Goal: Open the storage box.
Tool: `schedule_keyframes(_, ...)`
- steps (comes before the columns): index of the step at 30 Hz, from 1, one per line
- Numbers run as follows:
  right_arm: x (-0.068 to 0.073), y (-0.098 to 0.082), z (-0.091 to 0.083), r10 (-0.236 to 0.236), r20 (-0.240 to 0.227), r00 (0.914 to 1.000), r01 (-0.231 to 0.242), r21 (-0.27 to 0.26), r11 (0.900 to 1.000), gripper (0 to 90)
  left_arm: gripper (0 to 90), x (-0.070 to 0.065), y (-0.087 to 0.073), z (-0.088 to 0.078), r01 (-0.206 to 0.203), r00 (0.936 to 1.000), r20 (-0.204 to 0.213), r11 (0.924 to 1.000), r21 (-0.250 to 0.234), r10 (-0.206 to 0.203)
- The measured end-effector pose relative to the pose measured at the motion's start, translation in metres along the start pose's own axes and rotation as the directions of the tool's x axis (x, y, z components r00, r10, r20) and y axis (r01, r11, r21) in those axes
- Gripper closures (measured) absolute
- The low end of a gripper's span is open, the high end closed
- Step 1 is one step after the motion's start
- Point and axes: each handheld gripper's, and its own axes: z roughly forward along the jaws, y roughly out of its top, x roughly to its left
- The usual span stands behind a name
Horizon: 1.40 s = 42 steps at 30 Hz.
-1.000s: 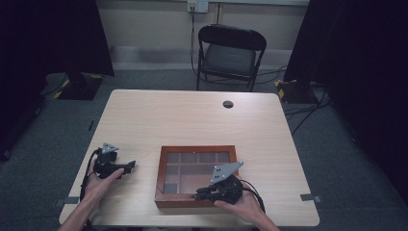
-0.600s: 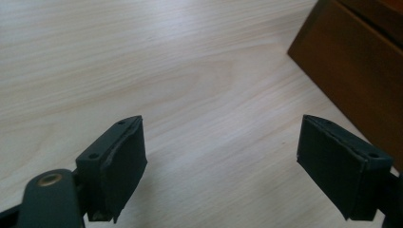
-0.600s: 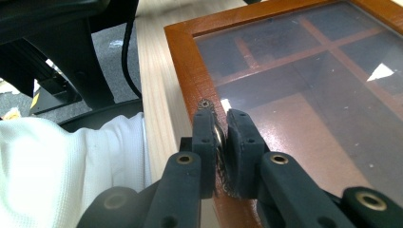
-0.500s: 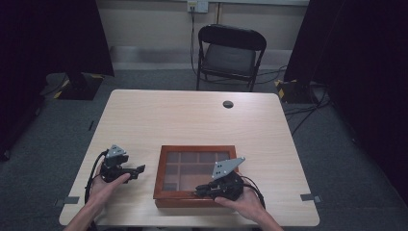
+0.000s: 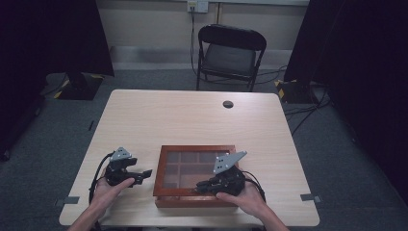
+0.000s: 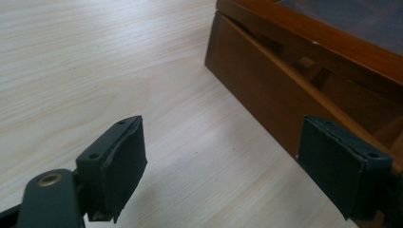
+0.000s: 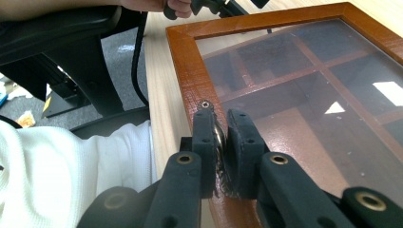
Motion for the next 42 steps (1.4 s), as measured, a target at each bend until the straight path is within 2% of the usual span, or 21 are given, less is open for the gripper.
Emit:
schedule_keyframes(2,0.000,0.005,-0.002,-0.009,0.005,0.9999,0.009,0.010,1.000,82.7,16.1,-0.001,0.001,-0.002,-0.015,0.9997,0.018,0.9997,-0.017,0.015)
schedule_keyframes(3,0.000,0.006,-0.003,-0.008,0.008,0.9999,0.008,0.009,1.000,82.7,16.1,-0.002,0.001,-0.002,-0.009,0.9997,0.023,0.9997,-0.024,0.009)
schedule_keyframes(5,0.000,0.009,-0.005,-0.010,0.006,0.9999,0.010,0.009,1.000,82.8,16.1,-0.002,0.001,-0.002,-0.013,0.9995,0.028,0.9997,-0.022,0.014)
schedule_keyframes(6,-0.001,0.010,-0.006,-0.013,0.005,0.9999,0.013,0.005,1.000,82.7,16.1,-0.004,0.001,-0.001,-0.007,0.9989,0.046,0.9998,-0.020,0.008)
schedule_keyframes(7,-0.001,0.011,-0.007,-0.011,0.004,0.9999,0.011,0.004,1.000,82.8,16.1,-0.005,0.002,-0.001,-0.020,0.9987,0.048,0.9997,-0.014,0.021)
schedule_keyframes(12,-0.001,0.016,-0.009,-0.019,0.009,0.9998,0.018,0.005,1.000,82.8,16.1,-0.008,0.003,-0.002,-0.031,0.9973,0.065,0.9989,-0.034,0.033)
schedule_keyframes(15,-0.001,0.020,-0.012,-0.013,0.014,0.9998,0.014,-0.007,1.000,82.8,15.7,-0.012,0.004,-0.003,-0.050,0.9928,0.105,0.9967,-0.064,0.057)
schedule_keyframes(18,-0.001,0.022,-0.014,-0.017,0.021,0.9996,0.017,-0.008,1.000,82.8,15.7,-0.015,0.005,-0.003,-0.048,0.9903,0.125,0.9948,-0.090,0.059)
schedule_keyframes(19,-0.001,0.023,-0.015,-0.020,0.024,0.9995,0.020,-0.008,1.000,82.8,15.7,-0.015,0.005,-0.003,-0.048,0.9903,0.125,0.9948,-0.090,0.059)
schedule_keyframes(23,-0.001,0.023,-0.015,-0.016,0.021,0.9996,0.016,-0.009,1.000,82.8,15.7,-0.020,0.008,-0.001,-0.074,0.9838,0.156,0.9922,-0.100,0.089)
schedule_keyframes(34,0.002,0.020,-0.015,-0.021,0.039,0.9990,0.022,-0.024,0.999,81.6,15.8,-0.026,0.010,0.002,-0.117,0.9798,0.150,0.9871,-0.110,0.132)
schedule_keyframes(37,0.000,0.017,-0.015,-0.001,0.053,0.9986,0.003,-0.040,0.999,71.5,15.9,-0.026,0.010,0.002,-0.129,0.9785,0.148,0.9861,-0.104,0.144)
schedule_keyframes(38,0.000,0.017,-0.015,-0.001,0.053,0.9986,0.003,-0.040,0.999,71.5,15.9,-0.026,0.010,0.002,-0.129,0.9785,0.148,0.9861,-0.104,0.144)
schedule_keyframes(39,-0.001,0.015,-0.018,0.021,0.089,0.9958,-0.016,-0.061,0.998,64.5,16.0,-0.027,0.011,0.002,-0.128,0.9792,0.145,0.9866,-0.102,0.142)
schedule_keyframes(42,-0.002,0.014,-0.024,0.040,0.100,0.9942,-0.031,-0.091,0.995,60.2,17.5,-0.028,0.012,0.000,-0.137,0.9790,0.136,0.9842,-0.113,0.152)
